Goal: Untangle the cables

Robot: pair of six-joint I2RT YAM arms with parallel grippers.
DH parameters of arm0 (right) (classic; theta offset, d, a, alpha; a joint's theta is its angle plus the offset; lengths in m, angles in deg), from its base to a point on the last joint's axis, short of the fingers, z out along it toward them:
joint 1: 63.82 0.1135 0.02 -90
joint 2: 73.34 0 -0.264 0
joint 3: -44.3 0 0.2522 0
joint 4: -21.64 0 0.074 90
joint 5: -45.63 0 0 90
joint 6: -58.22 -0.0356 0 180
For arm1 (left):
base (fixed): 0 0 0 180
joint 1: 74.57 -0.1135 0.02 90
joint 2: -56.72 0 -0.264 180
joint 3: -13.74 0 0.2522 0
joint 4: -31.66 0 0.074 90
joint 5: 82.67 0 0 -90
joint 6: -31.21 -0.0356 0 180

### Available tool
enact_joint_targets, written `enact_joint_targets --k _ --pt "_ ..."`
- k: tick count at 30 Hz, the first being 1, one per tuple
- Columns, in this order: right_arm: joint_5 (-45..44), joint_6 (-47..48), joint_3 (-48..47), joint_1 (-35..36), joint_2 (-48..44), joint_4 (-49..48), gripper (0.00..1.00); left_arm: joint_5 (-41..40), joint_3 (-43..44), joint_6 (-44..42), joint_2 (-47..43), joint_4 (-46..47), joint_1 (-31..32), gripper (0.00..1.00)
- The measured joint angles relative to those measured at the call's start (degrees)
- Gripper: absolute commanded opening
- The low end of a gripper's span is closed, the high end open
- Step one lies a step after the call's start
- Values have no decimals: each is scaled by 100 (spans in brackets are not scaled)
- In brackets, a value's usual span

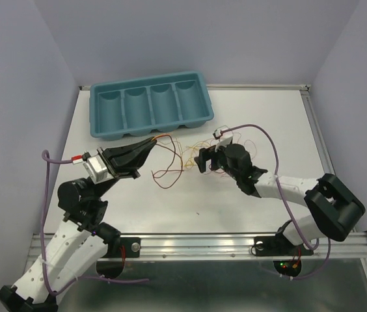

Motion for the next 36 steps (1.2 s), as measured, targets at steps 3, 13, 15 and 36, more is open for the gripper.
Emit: enact_joint_targets --k 3,13,15,36 --pt "-481 212 -26 109 96 -136 97 422 37 63 -28 24 0 0" --pt "-957 909 -24 330 -155 -767 58 1084 107 201 -151 94 0 0" --pt "-960 966 -26 332 -59 -839 31 1126 109 203 -151 96 0 0" --pt "-3084 -2680 142 -1637 -1270 345 0 -1698 37 87 -424 -1019 -72 0"
